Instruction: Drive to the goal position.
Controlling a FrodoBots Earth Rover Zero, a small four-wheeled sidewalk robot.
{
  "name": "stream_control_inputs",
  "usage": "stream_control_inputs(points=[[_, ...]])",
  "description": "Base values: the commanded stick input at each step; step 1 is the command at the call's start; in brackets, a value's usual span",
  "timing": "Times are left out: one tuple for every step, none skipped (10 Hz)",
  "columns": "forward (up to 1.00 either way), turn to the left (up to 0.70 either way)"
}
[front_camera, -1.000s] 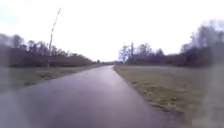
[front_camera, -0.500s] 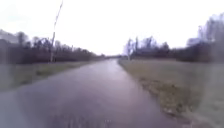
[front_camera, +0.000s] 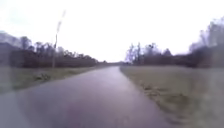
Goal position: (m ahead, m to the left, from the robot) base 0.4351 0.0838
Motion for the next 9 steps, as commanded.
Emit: stream_control_inputs(points=[[1.0, 0.0], [1.0, 0.0], [1.0, 0.0], [1.0, 0.0], [1.0, 0.0], [1.0, 0.0], [1.0, 0.0], [1.0, -0.01], [1.0, -0.18]])
